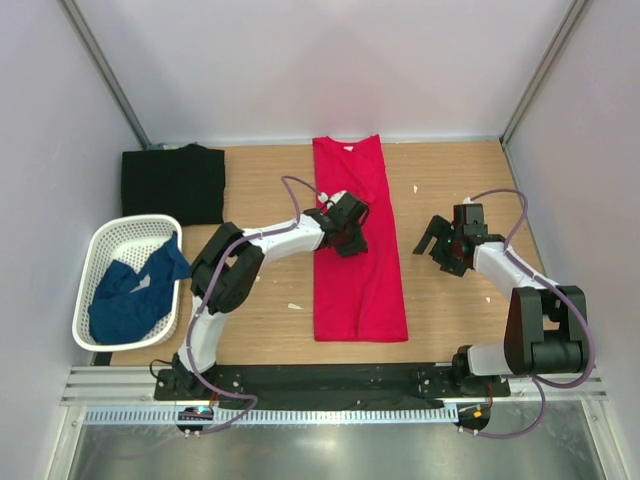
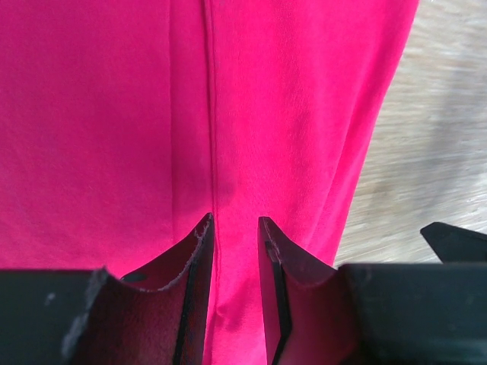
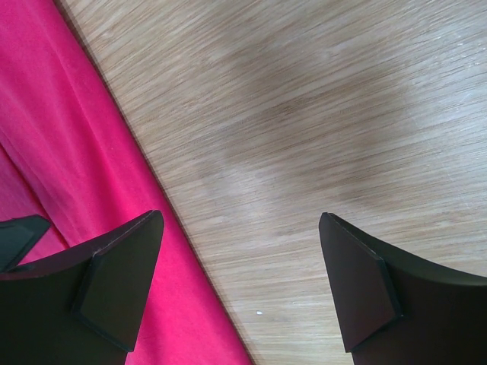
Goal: Fold and stack the t-shirts
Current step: Fold the tshirt
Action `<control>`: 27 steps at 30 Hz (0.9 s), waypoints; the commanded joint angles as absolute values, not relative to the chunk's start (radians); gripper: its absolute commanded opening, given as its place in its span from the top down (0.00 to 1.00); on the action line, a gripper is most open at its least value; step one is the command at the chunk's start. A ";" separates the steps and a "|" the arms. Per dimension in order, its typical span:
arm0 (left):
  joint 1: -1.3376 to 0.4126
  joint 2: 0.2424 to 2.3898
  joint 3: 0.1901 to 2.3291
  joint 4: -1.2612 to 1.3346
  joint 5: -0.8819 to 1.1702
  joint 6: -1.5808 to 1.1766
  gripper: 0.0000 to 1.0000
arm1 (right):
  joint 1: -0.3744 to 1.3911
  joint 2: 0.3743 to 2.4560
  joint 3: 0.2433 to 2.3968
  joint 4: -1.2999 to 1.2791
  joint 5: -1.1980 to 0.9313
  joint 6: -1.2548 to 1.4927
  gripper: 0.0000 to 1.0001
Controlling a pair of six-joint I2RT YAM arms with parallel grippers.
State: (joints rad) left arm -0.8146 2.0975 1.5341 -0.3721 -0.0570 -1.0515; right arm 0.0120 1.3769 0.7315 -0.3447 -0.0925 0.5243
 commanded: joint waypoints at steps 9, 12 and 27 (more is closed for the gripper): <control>-0.845 2.102 1.513 -0.353 -0.098 -1.103 0.69 | 0.014 1.382 0.758 -0.324 -0.095 0.512 0.11; -0.845 2.109 1.511 -0.351 -0.097 -1.109 0.69 | 0.012 1.379 0.759 -0.325 -0.094 0.514 0.11; -0.847 2.135 1.514 -0.351 -0.098 -1.120 0.80 | 0.014 1.391 0.765 -0.324 -0.098 0.512 0.11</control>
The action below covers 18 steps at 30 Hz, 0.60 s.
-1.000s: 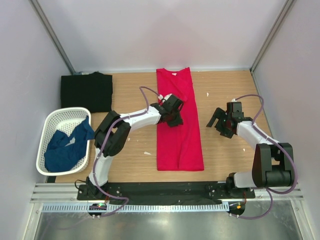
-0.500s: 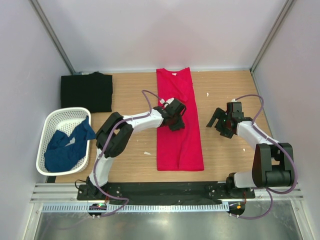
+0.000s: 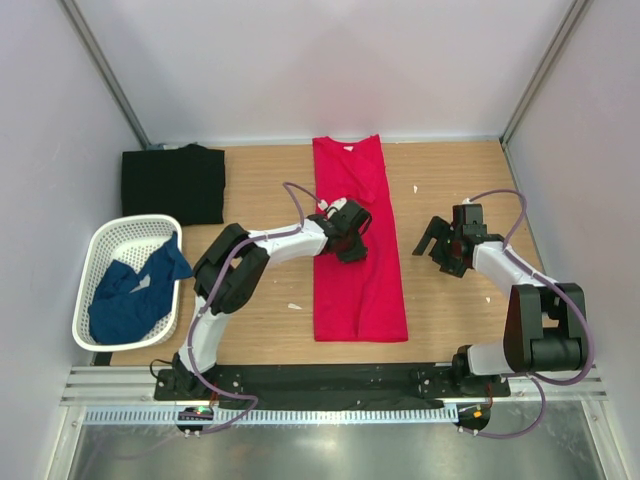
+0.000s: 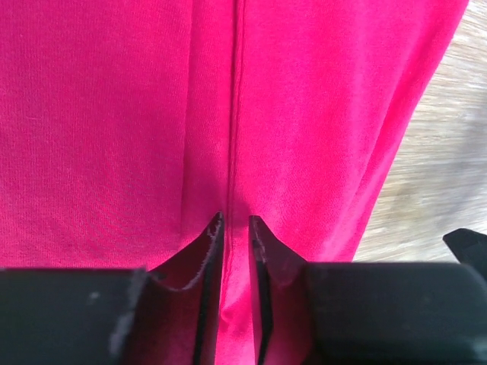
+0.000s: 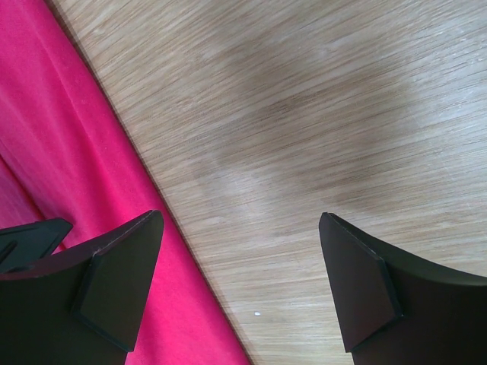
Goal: Fold and stack the t-shirts
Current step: Fold the tshirt
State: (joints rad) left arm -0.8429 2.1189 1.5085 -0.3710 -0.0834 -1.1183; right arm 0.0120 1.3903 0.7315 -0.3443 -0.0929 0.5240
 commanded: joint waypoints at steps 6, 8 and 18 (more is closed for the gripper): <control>-0.847 2.138 1.522 -0.353 -0.112 -1.112 0.93 | 0.014 1.393 0.764 -0.325 -0.097 0.511 0.11; -0.848 2.137 1.523 -0.353 -0.115 -1.111 0.98 | 0.014 1.391 0.764 -0.325 -0.094 0.511 0.11; -0.847 2.085 1.520 -0.371 -0.166 -1.062 1.00 | 0.014 1.394 0.764 -0.325 -0.097 0.509 0.10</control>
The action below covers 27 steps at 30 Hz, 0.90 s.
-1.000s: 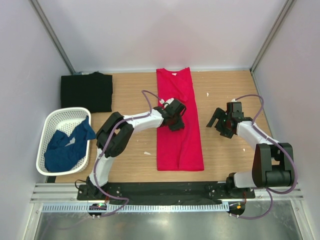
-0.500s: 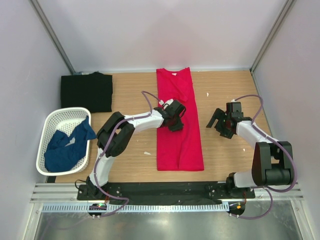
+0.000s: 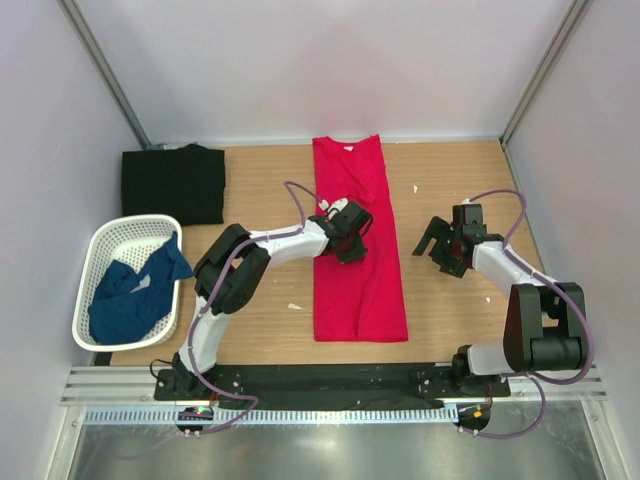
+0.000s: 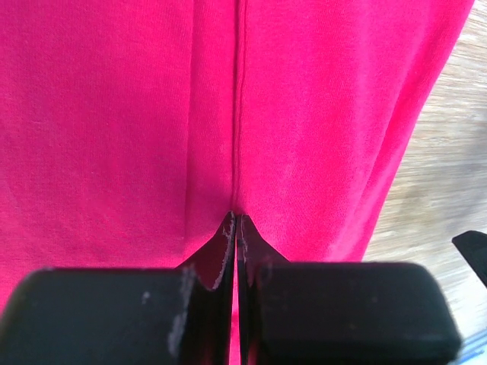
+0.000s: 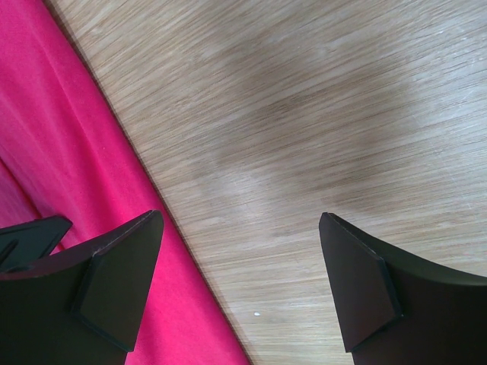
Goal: Fold and stack the t-shirts
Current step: Fold the tshirt
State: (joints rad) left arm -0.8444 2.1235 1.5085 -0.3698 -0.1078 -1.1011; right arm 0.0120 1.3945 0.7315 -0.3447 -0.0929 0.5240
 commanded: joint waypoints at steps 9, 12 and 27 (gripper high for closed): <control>-0.833 2.066 1.511 -0.379 -0.170 -1.048 1.00 | 0.012 1.396 0.758 -0.327 -0.098 0.506 0.11; -0.828 2.054 1.506 -0.388 -0.175 -1.040 1.00 | 0.012 1.399 0.758 -0.325 -0.098 0.506 0.10; -0.821 2.049 1.486 -0.396 -0.175 -1.011 1.00 | 0.012 1.414 0.759 -0.321 -0.107 0.505 0.11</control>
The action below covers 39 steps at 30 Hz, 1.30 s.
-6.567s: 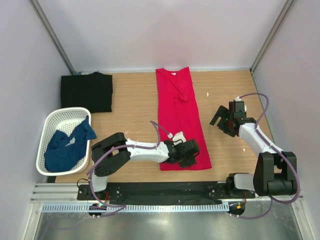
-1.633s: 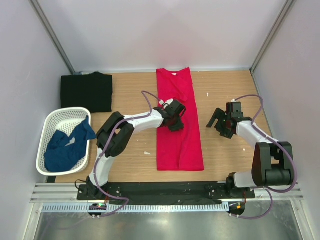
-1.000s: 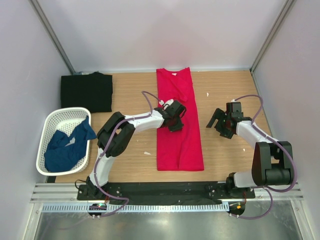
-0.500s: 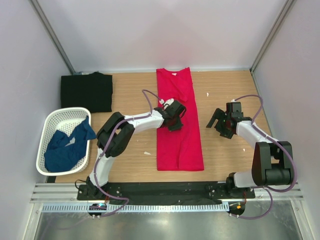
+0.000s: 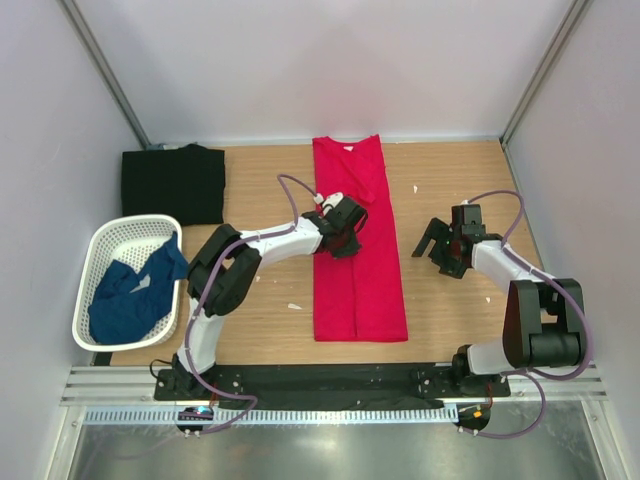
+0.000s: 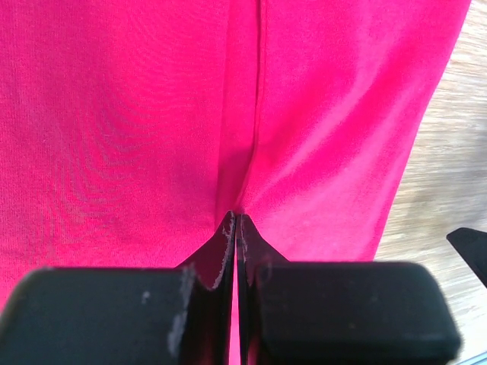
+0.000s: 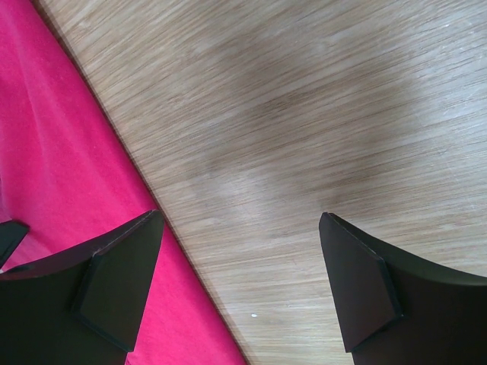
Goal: Fold and stack the t-shirts
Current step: Fold the tshirt
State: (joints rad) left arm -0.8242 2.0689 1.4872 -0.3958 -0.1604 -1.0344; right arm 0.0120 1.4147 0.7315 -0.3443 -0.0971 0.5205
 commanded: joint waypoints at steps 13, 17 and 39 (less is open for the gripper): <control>-0.819 1.947 1.523 -0.478 -0.106 -0.829 0.51 | 0.098 1.339 0.782 -0.399 -0.170 0.494 0.09; -0.819 1.758 1.357 -0.528 -0.112 -0.834 0.42 | 0.166 1.278 0.735 -0.484 -0.178 0.498 0.09; -0.890 1.368 0.686 -0.270 0.087 -1.189 0.44 | 0.265 1.029 0.456 -0.581 -0.256 0.709 0.25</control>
